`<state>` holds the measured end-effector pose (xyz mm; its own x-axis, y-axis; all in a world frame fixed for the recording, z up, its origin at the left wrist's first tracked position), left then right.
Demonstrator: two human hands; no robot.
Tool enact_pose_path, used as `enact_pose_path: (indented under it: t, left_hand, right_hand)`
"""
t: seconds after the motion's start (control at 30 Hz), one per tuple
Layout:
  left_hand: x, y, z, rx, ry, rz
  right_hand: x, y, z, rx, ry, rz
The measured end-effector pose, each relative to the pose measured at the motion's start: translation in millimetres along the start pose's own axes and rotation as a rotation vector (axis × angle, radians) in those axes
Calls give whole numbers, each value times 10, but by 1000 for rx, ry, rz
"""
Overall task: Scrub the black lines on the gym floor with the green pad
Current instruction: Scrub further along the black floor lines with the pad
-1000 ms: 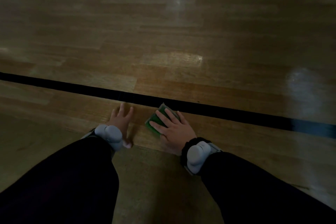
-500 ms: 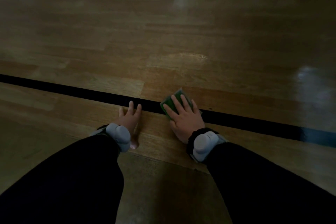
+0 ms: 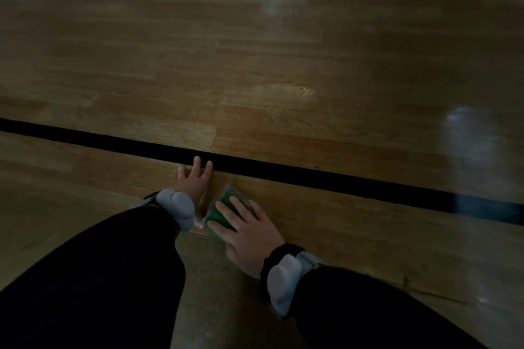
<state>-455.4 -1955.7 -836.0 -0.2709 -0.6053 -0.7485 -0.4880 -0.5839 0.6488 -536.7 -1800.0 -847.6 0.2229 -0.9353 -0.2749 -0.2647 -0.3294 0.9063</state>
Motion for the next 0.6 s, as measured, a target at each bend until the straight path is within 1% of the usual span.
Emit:
enact_pose_path:
  t: [0.1,0.2,0.3,0.37,0.43,0.53,0.6]
  left_hand:
    - [-59,37,82,-23,14,7]
    - [-129,43,126,-63,31,33]
    - [-194,-128,45,-138,-3,81]
    - [-337,-300,-9,-213,21,145]
    - [-458,-432,21,-251,42,206]
    - [-657,-574,184,-261,32,270]
    - [-798,-685,255,-267,42,297]
  right_hand:
    - [-133,10,-37,15,41,0]
    - [-199,31,120,-22,41,-39]
    - [-358,16,303,-64,-9,-54]
    - [-493,47,432,-84,-38,-55]
    - [-587,113,653,-83,-106,-50]
    - [-749,138,975,-113,-217,-38]
    - [-924,91,1007,-140,-243,-57]
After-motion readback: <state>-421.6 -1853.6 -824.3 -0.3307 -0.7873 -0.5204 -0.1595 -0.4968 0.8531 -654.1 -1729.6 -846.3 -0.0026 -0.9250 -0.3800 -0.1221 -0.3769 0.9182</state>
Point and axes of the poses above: each hand's wrist, its own x-axis towards the middle knuckle, its own y-axis out of the back of the hand, z = x × y, the point moved 3 cm from there along x, towards the middle knuckle, and after that the axes turned 4 degrees about -x, right-handed, at the moved point
